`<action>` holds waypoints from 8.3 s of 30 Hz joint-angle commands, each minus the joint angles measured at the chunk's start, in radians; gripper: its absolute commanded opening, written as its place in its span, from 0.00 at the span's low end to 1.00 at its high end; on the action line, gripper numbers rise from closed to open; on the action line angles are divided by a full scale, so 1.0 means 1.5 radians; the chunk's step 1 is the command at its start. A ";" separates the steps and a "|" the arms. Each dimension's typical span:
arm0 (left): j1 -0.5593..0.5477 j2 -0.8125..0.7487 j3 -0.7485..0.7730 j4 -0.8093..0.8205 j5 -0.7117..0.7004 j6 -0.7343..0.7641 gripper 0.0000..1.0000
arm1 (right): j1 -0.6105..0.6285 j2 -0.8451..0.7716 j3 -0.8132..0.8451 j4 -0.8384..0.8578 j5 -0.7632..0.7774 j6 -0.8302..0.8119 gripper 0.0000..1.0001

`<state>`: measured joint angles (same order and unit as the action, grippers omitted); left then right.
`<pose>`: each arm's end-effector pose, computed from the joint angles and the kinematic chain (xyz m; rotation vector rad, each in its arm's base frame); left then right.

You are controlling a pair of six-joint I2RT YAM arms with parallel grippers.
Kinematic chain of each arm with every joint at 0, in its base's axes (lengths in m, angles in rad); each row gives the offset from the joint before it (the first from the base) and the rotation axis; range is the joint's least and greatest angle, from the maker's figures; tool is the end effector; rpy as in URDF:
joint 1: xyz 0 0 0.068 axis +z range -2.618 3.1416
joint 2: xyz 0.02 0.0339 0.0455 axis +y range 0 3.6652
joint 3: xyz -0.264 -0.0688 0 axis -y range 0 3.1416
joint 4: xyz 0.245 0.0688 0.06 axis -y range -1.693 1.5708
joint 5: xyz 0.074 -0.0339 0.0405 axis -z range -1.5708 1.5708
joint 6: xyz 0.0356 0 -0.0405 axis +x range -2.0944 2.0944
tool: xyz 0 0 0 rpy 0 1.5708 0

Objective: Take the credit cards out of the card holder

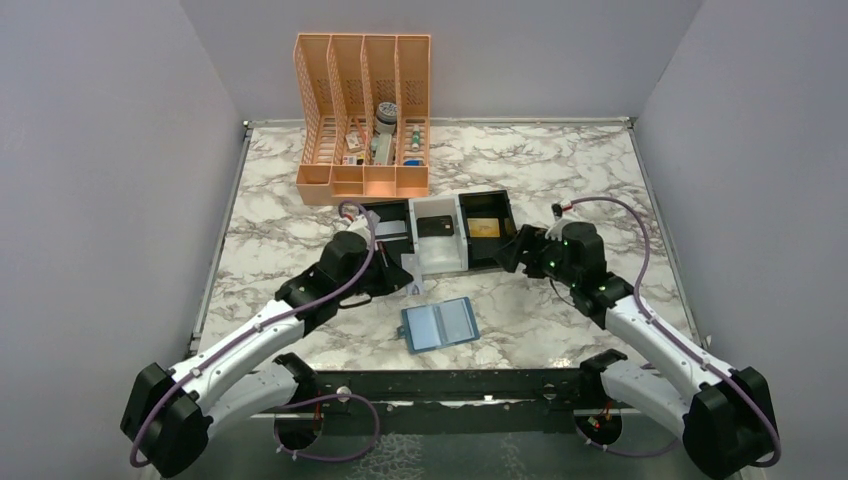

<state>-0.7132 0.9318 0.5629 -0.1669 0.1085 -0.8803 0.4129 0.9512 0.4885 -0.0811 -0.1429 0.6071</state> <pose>0.1538 -0.1382 0.2372 -0.1206 2.2882 -1.0192 0.1868 0.0874 0.2162 0.1249 2.1989 0.7433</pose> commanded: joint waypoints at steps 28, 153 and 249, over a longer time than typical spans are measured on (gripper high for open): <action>0.085 -0.049 -0.101 0.427 0.347 -0.086 0.00 | 0.021 0.102 -0.008 0.458 -0.553 0.208 0.65; 0.353 -0.138 0.164 -0.312 -0.425 0.279 0.99 | 0.434 0.785 0.710 0.006 0.395 -0.808 0.02; -0.085 0.146 0.027 -0.189 -0.036 0.070 0.74 | 0.238 0.222 -0.010 0.006 -0.130 0.118 0.31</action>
<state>-0.8154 1.1168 0.6014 -0.4465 0.1070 -0.7551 0.7666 1.2663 0.4881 -0.0933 -0.3149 0.7746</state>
